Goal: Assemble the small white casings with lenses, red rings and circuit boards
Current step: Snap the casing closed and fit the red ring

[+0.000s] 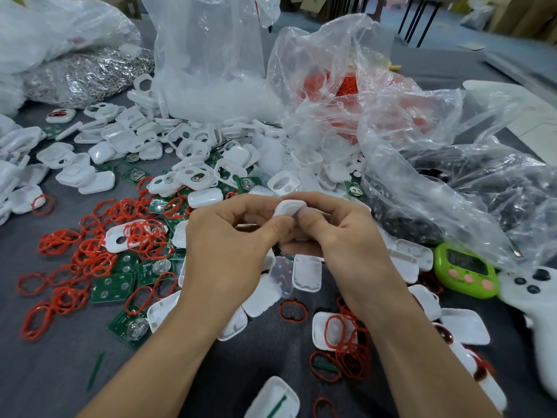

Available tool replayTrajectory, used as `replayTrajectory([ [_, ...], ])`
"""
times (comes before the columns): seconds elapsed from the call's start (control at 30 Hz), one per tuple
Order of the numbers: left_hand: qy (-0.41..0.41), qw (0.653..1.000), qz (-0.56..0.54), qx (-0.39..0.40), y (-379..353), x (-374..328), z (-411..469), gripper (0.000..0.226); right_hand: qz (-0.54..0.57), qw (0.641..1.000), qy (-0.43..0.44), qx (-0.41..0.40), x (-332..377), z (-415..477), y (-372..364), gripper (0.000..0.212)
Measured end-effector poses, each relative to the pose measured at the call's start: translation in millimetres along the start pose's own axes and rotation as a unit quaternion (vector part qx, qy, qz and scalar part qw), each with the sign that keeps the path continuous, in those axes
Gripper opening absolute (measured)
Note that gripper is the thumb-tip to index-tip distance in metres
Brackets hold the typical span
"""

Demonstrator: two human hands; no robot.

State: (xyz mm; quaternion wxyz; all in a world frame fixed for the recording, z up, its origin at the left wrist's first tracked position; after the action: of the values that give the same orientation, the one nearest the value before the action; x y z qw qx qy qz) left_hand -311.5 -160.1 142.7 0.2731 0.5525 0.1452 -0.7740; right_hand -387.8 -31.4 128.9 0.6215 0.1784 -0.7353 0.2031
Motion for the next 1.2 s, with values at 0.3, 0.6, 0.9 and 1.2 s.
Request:
replayTrajectory([
  [0.3, -0.016, 0.999, 0.017, 0.022, 0.6, -0.6, -2.0, 0.019, 0.005, 0.999, 0.013, 0.03, 0.2, -2.0, -1.9, 0.022],
  [0.6, -0.011, 1.0, -0.011, -0.019, -4.4, -1.2, -8.1, 0.022, 0.069, 0.996, -0.036, 0.054, 2.9, -5.4, 0.7, 0.029],
  [0.9, -0.01, 0.999, 0.029, -0.012, 0.1, 0.4, -8.4, 0.027, 0.016, 0.996, -0.022, 0.087, 0.8, -8.3, 1.4, 0.036],
  [1.2, -0.007, 0.999, 0.019, -0.034, -0.8, -0.3, -5.9, 0.024, 0.036, 0.999, -0.011, 0.038, 7.2, -3.5, 3.9, 0.024],
])
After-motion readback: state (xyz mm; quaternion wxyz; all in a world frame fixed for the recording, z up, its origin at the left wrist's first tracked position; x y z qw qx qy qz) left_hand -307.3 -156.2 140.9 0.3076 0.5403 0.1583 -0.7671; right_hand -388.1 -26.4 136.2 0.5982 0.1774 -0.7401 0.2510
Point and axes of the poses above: each hand's wrist, its own z-axis towards the middle knuckle, its own y-axis out of the back of the hand, x = y × z, the point moved 4 cm from there along z, towards the middle knuckle, and after that the axes turned 8 degrees about -y, right-handed, at the moved point
